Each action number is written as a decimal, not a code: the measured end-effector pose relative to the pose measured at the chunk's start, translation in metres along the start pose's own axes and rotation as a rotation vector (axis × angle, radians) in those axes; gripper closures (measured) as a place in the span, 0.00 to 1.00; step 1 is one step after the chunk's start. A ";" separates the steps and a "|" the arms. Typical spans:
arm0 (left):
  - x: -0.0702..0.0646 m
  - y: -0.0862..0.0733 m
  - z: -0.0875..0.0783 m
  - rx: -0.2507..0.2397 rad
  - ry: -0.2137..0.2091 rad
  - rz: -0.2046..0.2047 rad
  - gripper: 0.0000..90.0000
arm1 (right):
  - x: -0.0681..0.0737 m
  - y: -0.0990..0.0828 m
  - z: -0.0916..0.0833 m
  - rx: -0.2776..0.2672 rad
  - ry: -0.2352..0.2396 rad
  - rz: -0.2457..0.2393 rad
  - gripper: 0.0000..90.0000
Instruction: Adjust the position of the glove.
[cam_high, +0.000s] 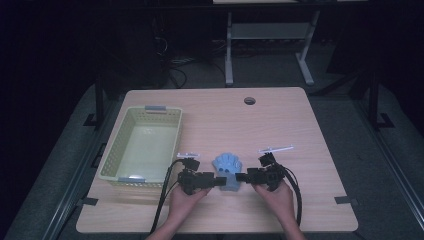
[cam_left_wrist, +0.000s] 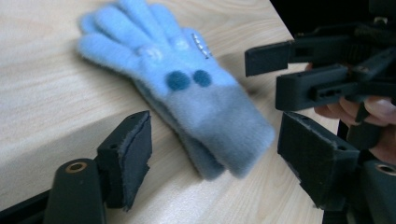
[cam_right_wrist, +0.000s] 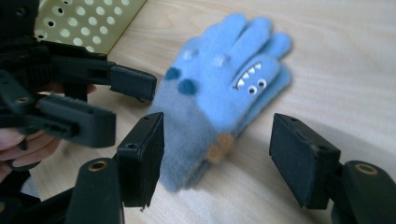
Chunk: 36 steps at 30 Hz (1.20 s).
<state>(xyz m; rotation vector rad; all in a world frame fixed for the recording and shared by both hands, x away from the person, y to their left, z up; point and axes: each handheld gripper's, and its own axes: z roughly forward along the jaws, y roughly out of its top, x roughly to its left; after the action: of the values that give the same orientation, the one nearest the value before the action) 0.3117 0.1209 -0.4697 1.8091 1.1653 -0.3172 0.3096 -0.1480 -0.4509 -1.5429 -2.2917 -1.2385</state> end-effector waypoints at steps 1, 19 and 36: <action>0.001 0.000 0.000 0.003 -0.002 -0.006 0.32 | -0.001 -0.002 0.000 -0.002 0.007 0.017 0.39; 0.005 -0.001 0.012 0.028 -0.040 -0.089 0.53 | -0.004 -0.017 0.018 -0.019 0.062 0.125 0.57; 0.016 -0.002 0.017 0.029 -0.089 -0.119 0.76 | -0.001 -0.022 0.028 -0.041 0.107 0.164 0.74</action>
<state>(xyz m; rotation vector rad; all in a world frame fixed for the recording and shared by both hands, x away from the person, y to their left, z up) 0.3228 0.1166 -0.4904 1.7362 1.2133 -0.4811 0.3012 -0.1325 -0.4822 -1.6002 -2.0420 -1.2985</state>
